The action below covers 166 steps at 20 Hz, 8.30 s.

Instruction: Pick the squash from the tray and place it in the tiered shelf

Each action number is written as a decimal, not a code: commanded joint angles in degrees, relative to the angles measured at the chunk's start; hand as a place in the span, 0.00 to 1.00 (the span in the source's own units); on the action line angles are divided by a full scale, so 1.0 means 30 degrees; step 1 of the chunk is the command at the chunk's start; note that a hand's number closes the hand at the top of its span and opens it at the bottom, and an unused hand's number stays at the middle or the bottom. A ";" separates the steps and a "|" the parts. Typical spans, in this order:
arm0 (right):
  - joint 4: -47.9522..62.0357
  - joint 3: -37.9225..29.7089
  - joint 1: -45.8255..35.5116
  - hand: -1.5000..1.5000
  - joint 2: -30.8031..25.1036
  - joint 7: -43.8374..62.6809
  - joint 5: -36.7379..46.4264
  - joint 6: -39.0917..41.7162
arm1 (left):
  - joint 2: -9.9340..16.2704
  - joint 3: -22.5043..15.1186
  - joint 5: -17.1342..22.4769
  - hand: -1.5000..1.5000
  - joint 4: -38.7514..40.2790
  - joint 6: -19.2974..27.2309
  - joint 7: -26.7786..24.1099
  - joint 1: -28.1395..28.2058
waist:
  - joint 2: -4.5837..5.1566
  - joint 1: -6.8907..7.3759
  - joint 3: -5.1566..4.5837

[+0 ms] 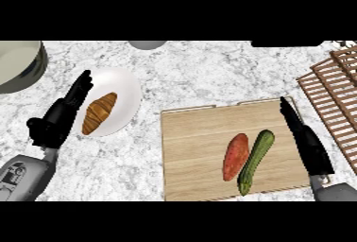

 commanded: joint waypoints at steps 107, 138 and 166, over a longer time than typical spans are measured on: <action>-0.3383 0.0367 0.1184 1.00 0.9016 2.2938 2.1177 -0.0909 | -0.3732 0.3515 0.0943 0.50 0.1007 -0.0793 0.6266 0.4670 | -0.1088 0.0472 0.0183; -0.1551 -1.1297 -1.8810 1.00 0.6436 2.8552 3.4173 0.8002 | -0.4056 0.3806 0.0762 0.50 0.0953 -0.0849 0.6878 0.4516 | -0.1299 0.0284 0.0152; 0.0151 -1.7812 -1.6747 1.00 0.0491 2.1169 3.1393 0.9392 | -0.4756 0.4501 0.0053 0.50 0.1654 -0.1632 0.5837 0.4641 | -0.1045 0.0480 0.0174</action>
